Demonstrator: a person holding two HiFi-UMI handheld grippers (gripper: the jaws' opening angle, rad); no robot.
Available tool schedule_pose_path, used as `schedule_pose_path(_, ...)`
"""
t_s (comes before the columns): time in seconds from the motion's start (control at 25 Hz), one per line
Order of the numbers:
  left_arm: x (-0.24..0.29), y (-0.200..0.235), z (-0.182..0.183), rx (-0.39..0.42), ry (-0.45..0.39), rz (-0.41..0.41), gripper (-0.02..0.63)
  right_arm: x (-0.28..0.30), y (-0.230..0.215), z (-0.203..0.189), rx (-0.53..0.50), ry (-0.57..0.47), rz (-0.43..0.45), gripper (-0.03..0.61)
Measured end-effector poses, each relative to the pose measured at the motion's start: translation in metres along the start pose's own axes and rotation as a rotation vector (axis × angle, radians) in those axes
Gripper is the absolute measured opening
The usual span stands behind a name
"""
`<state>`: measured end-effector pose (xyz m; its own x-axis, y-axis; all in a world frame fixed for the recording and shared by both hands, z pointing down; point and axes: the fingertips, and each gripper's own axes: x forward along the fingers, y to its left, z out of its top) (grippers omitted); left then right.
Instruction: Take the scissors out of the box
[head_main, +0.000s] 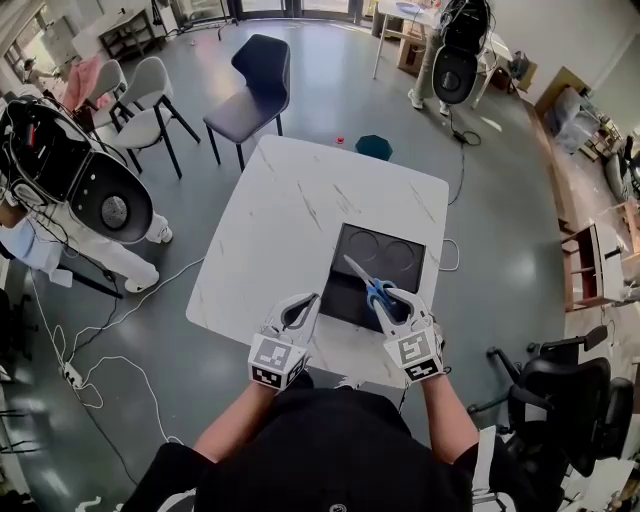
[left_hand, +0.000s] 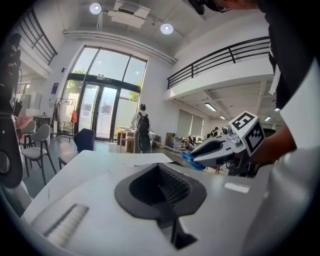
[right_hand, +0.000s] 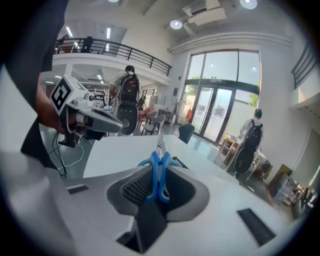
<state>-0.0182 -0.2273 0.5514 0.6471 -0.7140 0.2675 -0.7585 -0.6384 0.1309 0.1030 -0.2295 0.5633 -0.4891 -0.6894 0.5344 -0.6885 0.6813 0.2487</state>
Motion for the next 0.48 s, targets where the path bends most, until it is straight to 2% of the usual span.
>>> schedule_pose_path(0.32, 0.001, -0.005, 0.014, 0.006, -0.031, -0.009, 0.009, -0.026, -0.015, 0.036, 0.226, -0.255, -0.1, 0.083)
schedule_pose_path(0.48, 0.001, -0.011, 0.018, 0.012, -0.039, -0.016, 0.009, -0.041, -0.019, 0.046, 0.259, -0.354, -0.146, 0.083)
